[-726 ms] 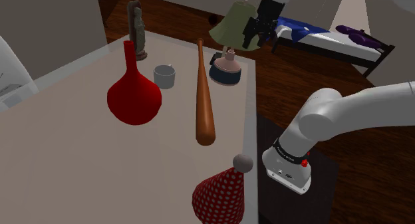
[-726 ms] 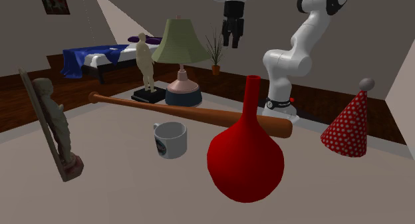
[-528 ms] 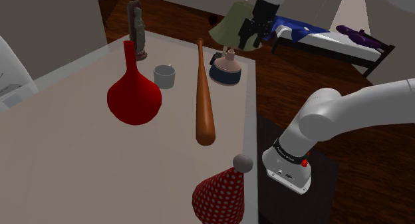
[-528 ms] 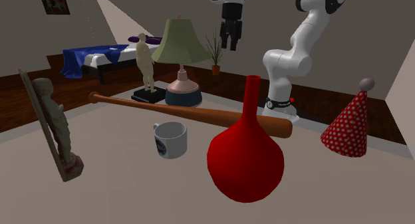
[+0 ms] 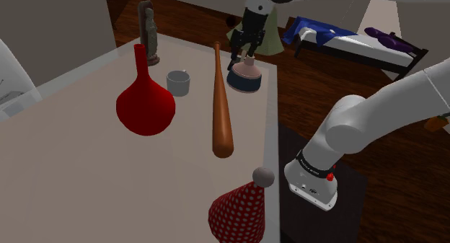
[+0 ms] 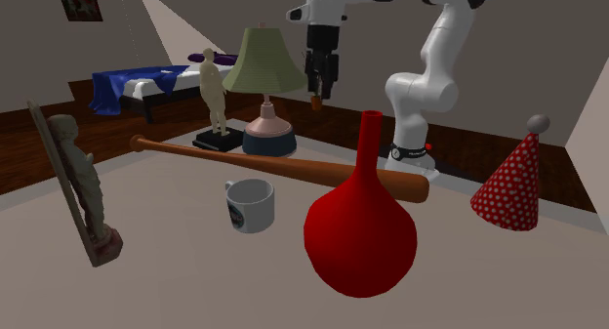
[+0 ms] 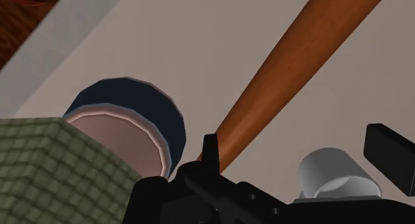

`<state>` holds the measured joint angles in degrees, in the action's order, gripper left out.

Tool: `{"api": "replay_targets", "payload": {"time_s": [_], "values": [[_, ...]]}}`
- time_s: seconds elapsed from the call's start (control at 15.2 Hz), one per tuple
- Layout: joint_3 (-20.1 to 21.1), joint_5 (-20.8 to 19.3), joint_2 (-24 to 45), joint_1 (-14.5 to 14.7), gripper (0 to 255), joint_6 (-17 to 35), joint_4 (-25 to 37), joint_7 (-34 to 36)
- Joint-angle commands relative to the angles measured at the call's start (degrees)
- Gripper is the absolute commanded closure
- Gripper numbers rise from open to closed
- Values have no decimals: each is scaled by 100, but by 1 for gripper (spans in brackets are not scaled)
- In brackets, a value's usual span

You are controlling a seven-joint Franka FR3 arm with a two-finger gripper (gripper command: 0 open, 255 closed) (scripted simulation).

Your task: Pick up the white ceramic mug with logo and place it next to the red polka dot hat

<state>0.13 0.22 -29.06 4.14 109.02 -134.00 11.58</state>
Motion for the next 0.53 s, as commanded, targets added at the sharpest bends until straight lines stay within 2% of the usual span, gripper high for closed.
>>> {"api": "replay_targets", "payload": {"time_s": [0.0,0.46], "values": [[94,6,428,55,0,247,173,63],[385,-86,1905,216,0,869,966,300]]}}
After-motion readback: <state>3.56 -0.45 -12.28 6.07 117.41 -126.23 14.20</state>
